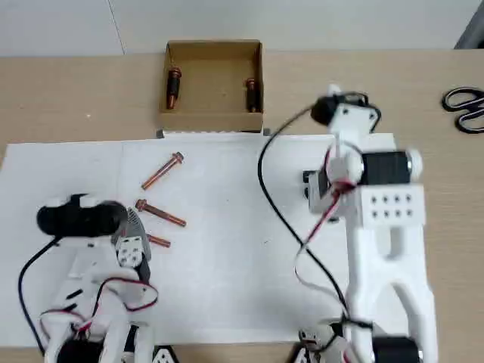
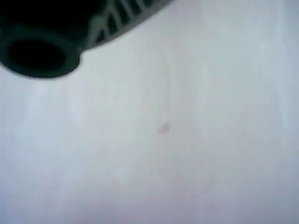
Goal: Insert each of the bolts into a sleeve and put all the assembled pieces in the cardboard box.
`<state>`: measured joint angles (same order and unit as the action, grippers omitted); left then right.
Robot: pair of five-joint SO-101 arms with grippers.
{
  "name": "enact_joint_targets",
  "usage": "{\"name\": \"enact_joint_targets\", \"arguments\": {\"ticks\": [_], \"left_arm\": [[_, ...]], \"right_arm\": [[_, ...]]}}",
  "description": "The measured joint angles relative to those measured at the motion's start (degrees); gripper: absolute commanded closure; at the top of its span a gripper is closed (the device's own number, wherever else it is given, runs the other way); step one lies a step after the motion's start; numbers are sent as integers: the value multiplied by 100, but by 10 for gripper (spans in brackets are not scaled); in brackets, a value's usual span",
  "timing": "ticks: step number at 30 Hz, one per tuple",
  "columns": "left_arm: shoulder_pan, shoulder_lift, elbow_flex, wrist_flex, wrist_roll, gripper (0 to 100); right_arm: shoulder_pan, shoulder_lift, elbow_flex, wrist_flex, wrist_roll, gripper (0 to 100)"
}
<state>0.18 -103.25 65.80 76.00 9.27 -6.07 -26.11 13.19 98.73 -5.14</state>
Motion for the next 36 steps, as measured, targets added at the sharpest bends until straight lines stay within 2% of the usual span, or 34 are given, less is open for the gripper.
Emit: {"name": "enact_joint_targets", "arguments": {"ticks": [4, 7, 14, 19, 24, 31, 36], "left_arm": [[158, 527, -879, 334, -79, 994], [176, 1415, -1767, 422, -114, 994], [193, 4624, -4290, 1134, -158, 993], [193, 6892, -5582, 1398, -800, 993], [193, 8246, -6075, 1371, -1776, 985], [70, 9952, -6251, 1222, -1987, 935], [-132, 11112, -7007, 1231, -2321, 934]], "right_arm": [[44, -721, 765, 0, 0, 995], [44, -1240, 1125, 0, 0, 995], [299, -2127, 1908, -246, 0, 995], [651, -2426, 1934, -527, 0, 995], [721, -2444, 1934, -818, 0, 995], [721, -2444, 2637, -1486, 0, 995], [721, -2462, 3270, -1758, 0, 995]]}}
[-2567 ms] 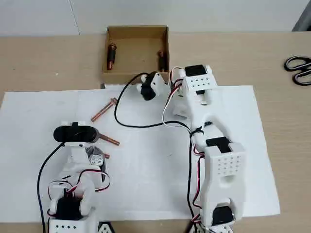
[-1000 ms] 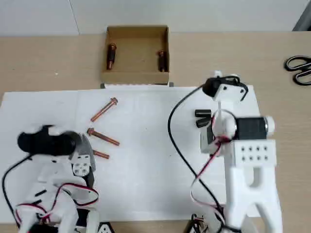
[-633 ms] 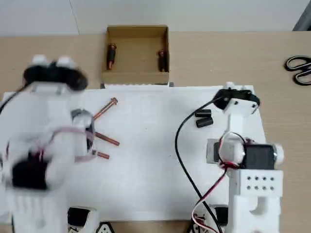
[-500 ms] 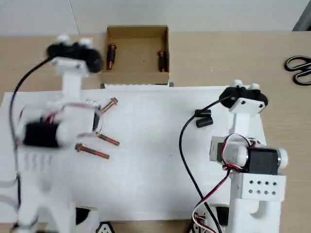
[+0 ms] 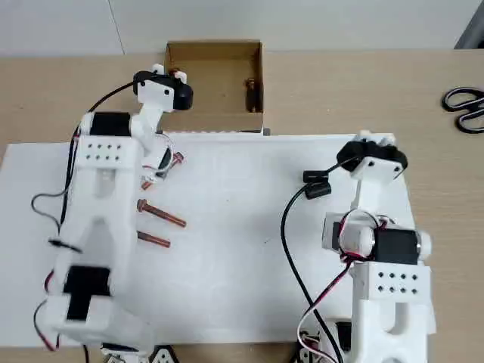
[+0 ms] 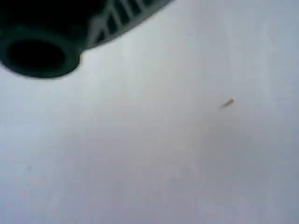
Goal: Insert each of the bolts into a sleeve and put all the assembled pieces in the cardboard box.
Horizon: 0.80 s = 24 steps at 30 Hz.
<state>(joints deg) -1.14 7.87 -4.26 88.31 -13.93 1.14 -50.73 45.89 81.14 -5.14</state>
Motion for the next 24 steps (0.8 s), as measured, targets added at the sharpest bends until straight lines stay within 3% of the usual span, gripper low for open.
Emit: {"name": "enact_joint_targets", "arguments": {"ticks": [17, 24], "left_arm": [[-352, 3385, -3886, 1029, -1468, 895], [-299, 3745, -4325, 1064, -1609, 874]], "right_arm": [[0, -18, 88, -18, 0, 995], [0, -18, 114, -18, 0, 995]]}}
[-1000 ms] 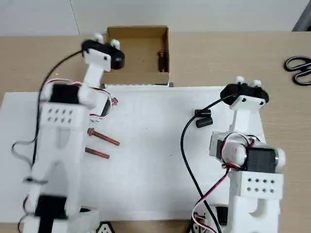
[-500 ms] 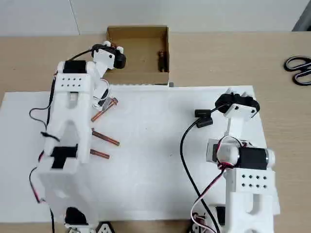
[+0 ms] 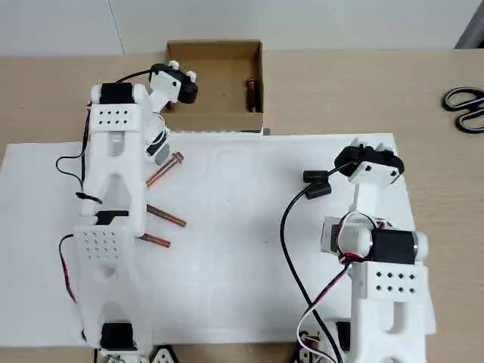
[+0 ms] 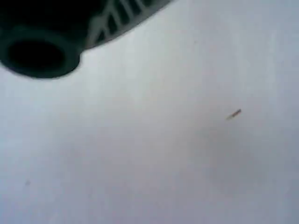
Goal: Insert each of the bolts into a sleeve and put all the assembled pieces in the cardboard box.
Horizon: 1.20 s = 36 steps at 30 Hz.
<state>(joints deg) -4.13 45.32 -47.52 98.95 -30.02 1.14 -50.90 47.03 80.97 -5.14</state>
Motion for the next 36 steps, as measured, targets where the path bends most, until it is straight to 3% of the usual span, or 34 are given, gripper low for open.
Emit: {"name": "enact_joint_targets", "arguments": {"ticks": [11, 28, 36], "left_arm": [[501, 9, 0, 26, 26, 874], [404, 1081, -738, 79, 35, 878], [422, 1644, -1363, 97, 26, 994]], "right_arm": [[0, 0, 132, -220, 0, 995], [0, 0, 149, -229, 0, 995], [0, 0, 149, -229, 0, 995]]}}
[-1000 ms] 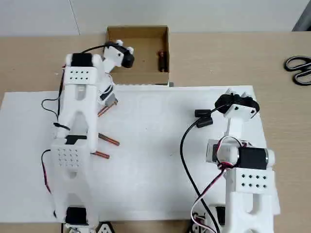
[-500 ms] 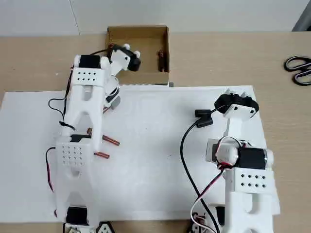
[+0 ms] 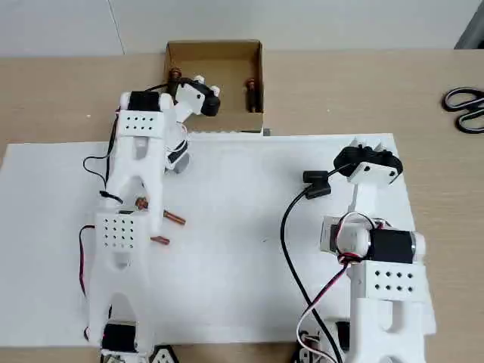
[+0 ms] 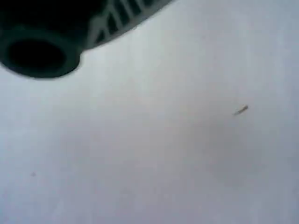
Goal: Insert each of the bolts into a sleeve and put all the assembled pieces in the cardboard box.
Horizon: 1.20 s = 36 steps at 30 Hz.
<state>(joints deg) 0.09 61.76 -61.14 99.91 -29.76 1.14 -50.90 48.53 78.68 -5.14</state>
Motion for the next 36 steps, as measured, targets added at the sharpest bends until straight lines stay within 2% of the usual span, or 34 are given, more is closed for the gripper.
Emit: {"name": "enact_joint_targets", "arguments": {"ticks": [10, 15, 25, 33, 36], "left_arm": [[53, 97, -202, 18, 9, 995], [62, -387, 79, 18, 281, 995], [484, -3165, 2189, -9, 448, 994], [554, -5363, 3182, -9, 1934, 994], [536, -5864, 3701, -9, 2207, 994]], "right_arm": [[0, 0, 0, 0, 0, 995], [0, 0, 0, 0, 0, 995], [0, 0, 0, 0, 0, 995], [0, 0, 0, 0, 0, 994], [-70, 0, 0, 0, 0, 994]]}}
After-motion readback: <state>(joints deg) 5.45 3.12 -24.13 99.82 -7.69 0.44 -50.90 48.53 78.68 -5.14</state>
